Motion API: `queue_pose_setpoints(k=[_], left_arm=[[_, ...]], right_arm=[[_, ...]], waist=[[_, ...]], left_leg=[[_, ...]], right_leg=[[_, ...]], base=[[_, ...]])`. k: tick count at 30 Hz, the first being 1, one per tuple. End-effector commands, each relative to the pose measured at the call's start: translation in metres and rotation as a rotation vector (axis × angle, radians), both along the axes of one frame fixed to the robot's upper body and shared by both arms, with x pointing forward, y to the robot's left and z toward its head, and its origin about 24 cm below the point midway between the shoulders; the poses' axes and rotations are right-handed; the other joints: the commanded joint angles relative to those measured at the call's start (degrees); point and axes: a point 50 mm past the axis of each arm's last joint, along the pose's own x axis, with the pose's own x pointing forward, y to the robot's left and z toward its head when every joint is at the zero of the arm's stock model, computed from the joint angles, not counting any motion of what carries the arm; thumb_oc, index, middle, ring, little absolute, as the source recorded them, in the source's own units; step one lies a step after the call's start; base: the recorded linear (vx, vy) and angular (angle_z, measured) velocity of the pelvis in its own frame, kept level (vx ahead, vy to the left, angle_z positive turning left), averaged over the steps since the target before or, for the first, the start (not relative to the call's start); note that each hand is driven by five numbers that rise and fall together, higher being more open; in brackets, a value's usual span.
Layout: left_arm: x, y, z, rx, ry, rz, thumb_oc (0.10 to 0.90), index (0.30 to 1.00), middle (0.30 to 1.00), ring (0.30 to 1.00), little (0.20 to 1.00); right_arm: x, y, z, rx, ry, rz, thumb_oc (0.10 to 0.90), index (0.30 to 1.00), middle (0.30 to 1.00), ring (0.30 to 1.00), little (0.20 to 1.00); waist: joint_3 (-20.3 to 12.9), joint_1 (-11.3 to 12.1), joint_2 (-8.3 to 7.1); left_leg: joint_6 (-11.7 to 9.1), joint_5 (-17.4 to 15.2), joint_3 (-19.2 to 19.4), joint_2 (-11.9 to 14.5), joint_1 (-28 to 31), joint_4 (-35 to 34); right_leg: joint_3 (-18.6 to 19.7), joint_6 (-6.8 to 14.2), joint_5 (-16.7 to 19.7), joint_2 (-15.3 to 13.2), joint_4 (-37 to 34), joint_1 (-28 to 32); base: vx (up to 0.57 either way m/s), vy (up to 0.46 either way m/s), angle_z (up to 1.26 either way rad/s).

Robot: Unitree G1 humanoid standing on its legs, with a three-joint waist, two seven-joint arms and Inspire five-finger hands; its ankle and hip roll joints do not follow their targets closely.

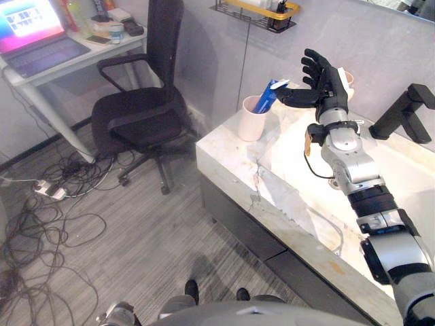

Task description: Organize the bathroom.

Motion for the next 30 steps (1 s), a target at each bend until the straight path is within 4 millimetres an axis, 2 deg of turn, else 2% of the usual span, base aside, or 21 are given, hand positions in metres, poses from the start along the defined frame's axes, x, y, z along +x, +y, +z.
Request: queue_pose_setpoints(k=[1, 11, 16, 21, 23, 26, 29, 30], left_arm=[[-0.01, 0.035, 0.01, 0.127, 0.075, -0.039, 0.8, 0.9, 0.9, 0.9, 0.9], [-0.006, 0.036, 0.011, 0.127, 0.085, -0.05, 0.8, 0.9, 0.9, 0.9, 0.9], [-0.01, 0.034, 0.01, 0.124, 0.078, -0.043, 0.8, 0.9, 0.9, 0.9, 0.9], [-0.016, 0.039, 0.011, 0.145, 0.087, -0.034, 0.8, 0.9, 0.9, 0.9, 0.9], [-0.018, 0.041, 0.012, 0.148, 0.089, -0.029, 0.8, 0.9, 0.9, 0.9, 0.9], [-0.022, 0.046, 0.013, 0.157, 0.085, -0.014, 0.8, 0.9, 0.9, 0.9, 0.9], [-0.023, 0.049, 0.014, 0.161, 0.075, 0.009, 0.8, 0.9, 0.9, 0.9, 0.9], [-0.023, 0.049, 0.014, 0.161, 0.074, 0.012, 0.8, 0.9, 0.9, 0.9, 0.9]], right_arm=[[0.007, -0.011, 0.069, -0.117, -0.212, -0.067, 0.8, 0.9, 0.9, 0.9, 0.9], [0.006, -0.027, 0.083, -0.18, -0.256, -0.149, 0.8, 0.9, 0.9, 0.9, 0.9], [-0.001, -0.047, 0.097, -0.262, -0.311, -0.253, 0.8, 0.9, 0.9, 0.9, 0.9], [-0.03, -0.084, 0.157, -0.174, -0.511, -0.344, 0.8, 0.9, 0.9, 0.9, 0.9], [-0.039, -0.093, 0.172, -0.144, -0.558, -0.356, 0.8, 0.9, 0.9, 0.9, 0.9], [-0.064, -0.117, 0.21, -0.076, -0.655, -0.389, 0.8, 0.9, 0.9, 0.9, 0.9], [-0.088, -0.139, 0.234, -0.032, -0.726, -0.457, 0.8, 0.9, 0.9, 0.9, 0.9], [-0.09, -0.14, 0.235, -0.03, -0.73, -0.465, 0.8, 0.9, 0.9, 0.9, 0.9]], waist=[[-4.46, 0.6, -1.22], [-5.09, -0.41, -1.03], [-5.46, -0.58, -1.24], [-6.19, -1.65, -2.1], [-6.29, -2.03, -2.31], [-6.96, -2.93, -2.93], [-7.45, -3.95, -3.36], [-7.48, -3.98, -3.35]], left_leg=[[0.47, -9.48, 0.55, 1.26, 4.48, 4.06], [0.4, -9.87, 1.76, 1.0, 4.82, 4.26], [0.4, -9.94, 1.87, 0.88, 4.95, 4.23], [0.21, -10.06, 2.54, 1.07, 4.85, 3.99], [0.19, -10.12, 2.68, 1.06, 4.86, 3.96], [0.24, -10.26, 3.19, 1.02, 4.74, 3.88], [0.33, -10.33, 3.88, 1.0, 4.61, 3.83], [0.33, -10.34, 3.93, 1.0, 4.6, 3.84]], right_leg=[[2.8, 2.68, 2.73, -0.73, 3.25, -5.86], [3.61, 2.98, 3.16, -0.99, 3.08, -6.03], [3.57, 3.17, 3.42, -1.05, 3.05, -6.13], [3.61, 3.56, 3.45, -0.97, 3.54, -7.01], [3.73, 3.62, 3.44, -0.84, 3.68, -7.18], [4.31, 3.76, 3.34, -0.54, 3.78, -7.48], [5.06, 3.82, 3.14, -0.22, 3.93, -7.74], [5.12, 3.82, 3.12, -0.2, 3.96, -7.78]], base=[[-0.01, 0.012, -0.1], [-0.01, 0.01, -0.06], [0.0, 0.013, -0.07], [-0.01, 0.007, -0.06], [0.0, 0.006, -0.1], [0.01, 0.003, -0.11], [-0.01, 0.0, -0.15], [-0.01, -0.003, -0.07]])
